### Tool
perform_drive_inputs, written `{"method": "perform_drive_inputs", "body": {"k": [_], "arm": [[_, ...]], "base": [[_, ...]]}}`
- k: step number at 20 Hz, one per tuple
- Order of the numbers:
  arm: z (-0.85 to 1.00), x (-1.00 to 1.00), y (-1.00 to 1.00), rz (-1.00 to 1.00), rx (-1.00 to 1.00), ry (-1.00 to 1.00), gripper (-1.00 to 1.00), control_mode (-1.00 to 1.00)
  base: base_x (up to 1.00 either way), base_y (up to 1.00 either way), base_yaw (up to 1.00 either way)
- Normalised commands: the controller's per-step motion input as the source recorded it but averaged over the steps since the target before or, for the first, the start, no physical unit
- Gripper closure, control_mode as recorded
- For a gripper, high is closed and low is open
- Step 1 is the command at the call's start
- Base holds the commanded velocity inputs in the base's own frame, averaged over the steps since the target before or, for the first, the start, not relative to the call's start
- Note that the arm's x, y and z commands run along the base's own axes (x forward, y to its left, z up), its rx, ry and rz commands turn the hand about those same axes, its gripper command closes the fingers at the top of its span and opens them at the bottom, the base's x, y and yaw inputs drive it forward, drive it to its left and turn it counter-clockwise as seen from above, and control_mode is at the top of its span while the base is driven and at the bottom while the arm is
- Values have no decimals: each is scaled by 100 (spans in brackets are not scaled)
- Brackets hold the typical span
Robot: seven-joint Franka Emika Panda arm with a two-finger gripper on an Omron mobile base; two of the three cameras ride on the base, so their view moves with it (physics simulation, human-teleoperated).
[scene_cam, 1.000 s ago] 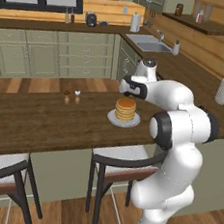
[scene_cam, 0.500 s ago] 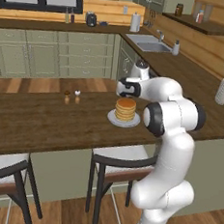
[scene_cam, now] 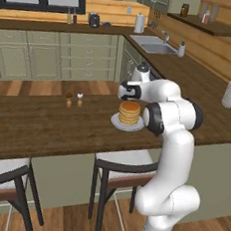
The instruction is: Take the strawberry from the fridge and place it on top of the pancake, located on the dining counter.
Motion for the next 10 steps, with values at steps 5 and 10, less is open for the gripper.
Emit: {"method": "perform_drive_inputs", "body": {"k": [5,10], "arm": [[-21,23,0,0,0,3,100,-100],[-8,-2,1,0,0,1,100,-100]], "base": [[0,0,0],[0,0,0]]}}
